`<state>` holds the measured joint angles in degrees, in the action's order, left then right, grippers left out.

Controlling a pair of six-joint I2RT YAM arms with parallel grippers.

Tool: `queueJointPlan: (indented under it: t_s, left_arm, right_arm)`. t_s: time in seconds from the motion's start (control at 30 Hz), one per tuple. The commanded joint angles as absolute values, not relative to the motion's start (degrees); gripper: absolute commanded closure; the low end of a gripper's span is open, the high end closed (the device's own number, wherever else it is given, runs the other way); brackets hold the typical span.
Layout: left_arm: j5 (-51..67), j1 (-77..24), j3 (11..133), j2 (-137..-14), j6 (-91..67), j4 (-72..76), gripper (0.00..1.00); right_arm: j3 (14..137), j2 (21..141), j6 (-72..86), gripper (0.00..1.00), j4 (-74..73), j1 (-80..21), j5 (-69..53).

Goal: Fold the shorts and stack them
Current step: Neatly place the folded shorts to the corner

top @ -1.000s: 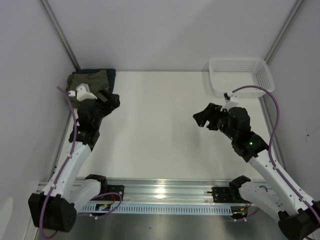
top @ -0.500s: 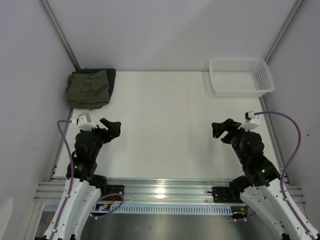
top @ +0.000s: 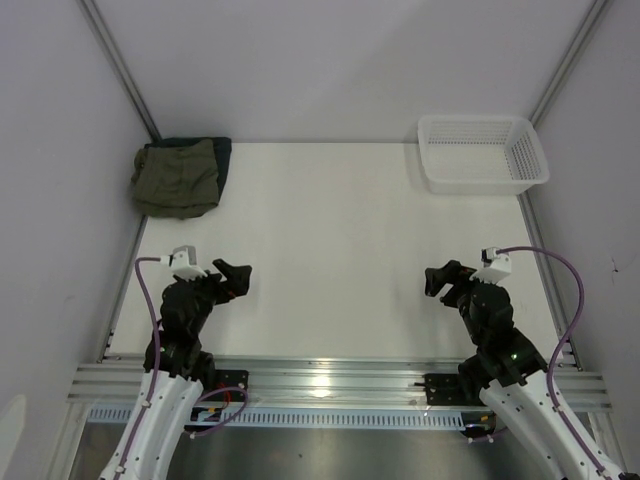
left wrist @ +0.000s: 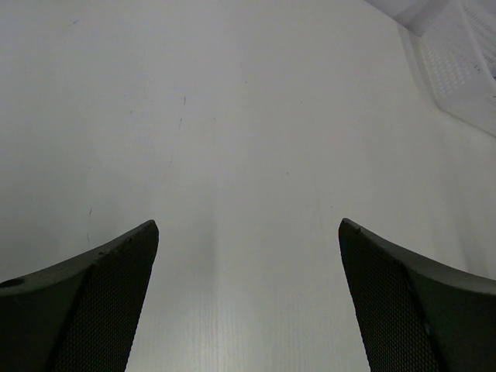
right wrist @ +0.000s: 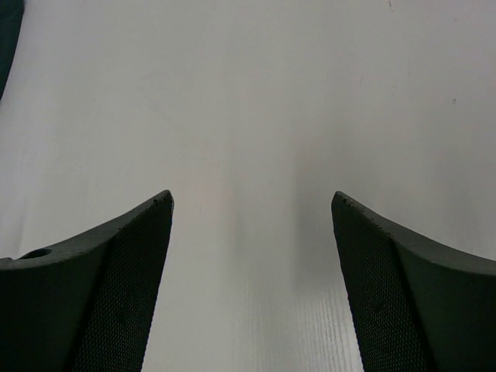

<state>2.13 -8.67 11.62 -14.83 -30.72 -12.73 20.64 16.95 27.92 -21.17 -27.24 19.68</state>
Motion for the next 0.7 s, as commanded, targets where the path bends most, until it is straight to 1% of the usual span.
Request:
queueJointPlan:
  t_s: [0.0,0.4,0.67]
  left_arm:
    - [3.2,-9.1,11.3,-13.5,-28.8,-10.8,0.01]
    - [2.5,-9.1,11.7,-15.8,-29.0,-10.6,0.01]
    - [2.4,-9.1,12.1,-15.6,-29.0,-10.8,0.01]
  right_arm:
    - [20.2,16.1,27.2,0.16,-18.9,-27.2,20.8]
    - [20.6,16.2,28.2,0.17,-19.7,-27.2,21.7]
    - [21.2,16.1,28.1,0.16,-19.9,-27.2,21.8]
